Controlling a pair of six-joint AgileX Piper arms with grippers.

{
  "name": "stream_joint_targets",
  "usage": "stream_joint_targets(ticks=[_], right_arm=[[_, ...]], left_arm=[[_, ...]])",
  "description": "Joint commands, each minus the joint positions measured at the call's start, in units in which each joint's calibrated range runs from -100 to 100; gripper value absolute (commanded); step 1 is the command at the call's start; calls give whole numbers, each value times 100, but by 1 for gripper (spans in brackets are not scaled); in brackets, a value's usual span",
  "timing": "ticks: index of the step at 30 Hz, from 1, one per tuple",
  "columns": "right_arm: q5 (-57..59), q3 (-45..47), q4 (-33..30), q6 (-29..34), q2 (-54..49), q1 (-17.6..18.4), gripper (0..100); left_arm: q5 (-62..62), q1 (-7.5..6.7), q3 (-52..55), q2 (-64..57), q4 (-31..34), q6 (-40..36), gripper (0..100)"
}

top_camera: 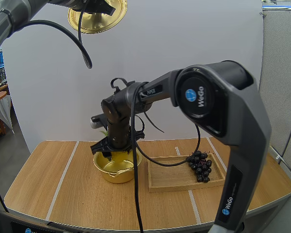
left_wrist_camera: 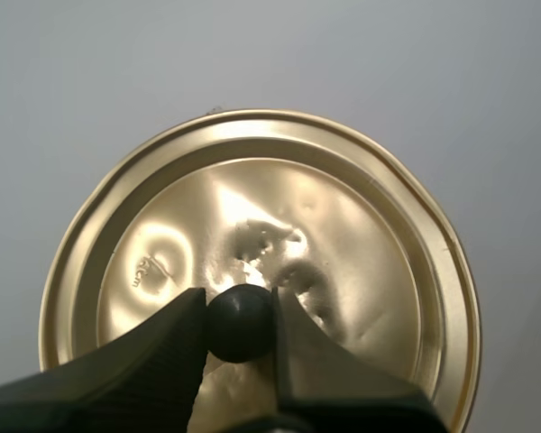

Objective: Open the pot, put the pineapple inside, and close it

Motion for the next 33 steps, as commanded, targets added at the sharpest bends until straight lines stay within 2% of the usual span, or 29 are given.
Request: stream_joint_targets(ticks=[1, 19, 22, 29, 33], right_arm=[[42, -41, -35, -55, 133, -2, 0], [10, -41, 8, -55, 593, -17, 0], [10, -41, 174, -80, 603, -71, 1], [153, -41, 440, -362, 603, -138, 55], [188, -41, 520, -362, 559, -138, 100]], left_arm=[[-204, -23, -52, -40, 2, -54, 0], [-204, -23, -52, -40, 2, -54, 0], [-204, -23, -52, -40, 2, -54, 0], [-204, -23, -52, -40, 2, -54, 0], [-204, -23, -52, -40, 2, -54, 0]])
